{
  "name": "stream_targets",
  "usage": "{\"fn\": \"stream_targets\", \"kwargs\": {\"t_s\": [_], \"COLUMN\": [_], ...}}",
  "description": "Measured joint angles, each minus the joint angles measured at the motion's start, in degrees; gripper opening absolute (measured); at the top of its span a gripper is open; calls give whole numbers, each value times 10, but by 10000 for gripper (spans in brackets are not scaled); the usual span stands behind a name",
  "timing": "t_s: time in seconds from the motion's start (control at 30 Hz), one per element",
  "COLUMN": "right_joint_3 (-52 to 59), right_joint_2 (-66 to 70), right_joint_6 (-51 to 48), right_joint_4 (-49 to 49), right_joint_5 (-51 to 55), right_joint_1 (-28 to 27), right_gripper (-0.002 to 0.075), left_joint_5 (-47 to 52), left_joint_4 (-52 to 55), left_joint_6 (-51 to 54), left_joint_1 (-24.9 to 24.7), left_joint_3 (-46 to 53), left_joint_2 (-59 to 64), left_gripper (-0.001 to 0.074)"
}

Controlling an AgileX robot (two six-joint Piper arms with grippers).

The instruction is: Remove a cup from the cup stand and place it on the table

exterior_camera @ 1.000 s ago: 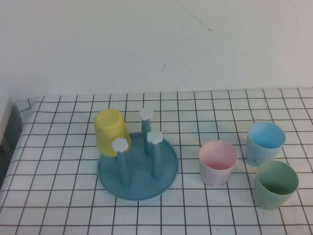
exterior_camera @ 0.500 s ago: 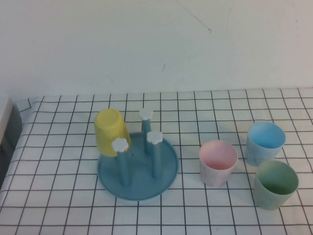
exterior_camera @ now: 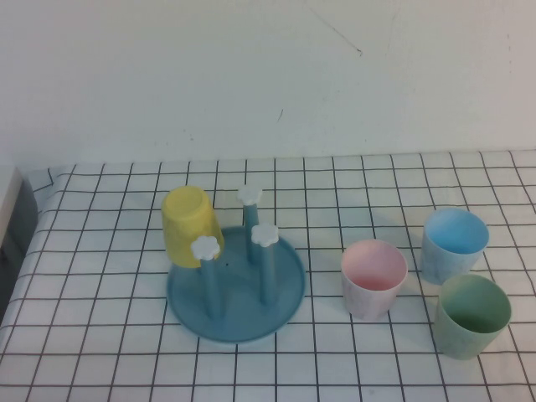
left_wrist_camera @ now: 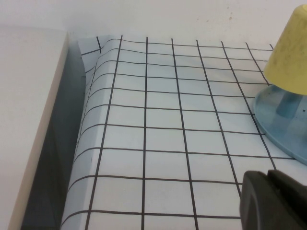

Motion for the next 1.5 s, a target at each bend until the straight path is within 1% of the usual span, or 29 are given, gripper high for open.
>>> {"fn": "stream_targets", "kwargs": {"t_s": [0.17, 0.27, 0.37, 0.63, 0.8, 0.9, 1.0, 1.2, 1.37, 1.5], "right_joint_3": [0, 0, 0, 0, 0, 0, 0, 0, 0, -20], "right_joint_2": [0, 0, 0, 0, 0, 0, 0, 0, 0, 0], "right_joint_6": [0, 0, 0, 4, 14, 17, 20, 20, 20, 16], "right_joint_4": [-1, -2, -2, -4, -4, -2, 0, 0, 0, 0], "right_joint_5": [-6, -44, -131, -411, -531, -575, -590, -586, -553, -463], "right_joint_1": [0, 0, 0, 0, 0, 0, 0, 0, 0, 0], "right_gripper": [-3, -3, -3, -3, -3, -3, -3, -3, -3, -3], "left_joint_5": [-8, -46, -124, -341, -450, -501, -536, -548, -541, -530], "left_joint_4": [0, 0, 0, -1, -1, -1, -1, -7, -123, -165], "left_joint_6": [0, 0, 0, 1, 1, 1, 1, 2, -4, -9], "left_joint_1": [0, 0, 0, 0, 0, 0, 0, 0, 0, 0], "left_joint_3": [0, 2, 2, 2, 2, 2, 2, 2, 2, 2], "left_joint_2": [0, 0, 0, 0, 0, 0, -1, -1, -1, -1], "left_gripper": [-2, -2, -2, -2, -2, -2, -2, -2, -2, -2]}}
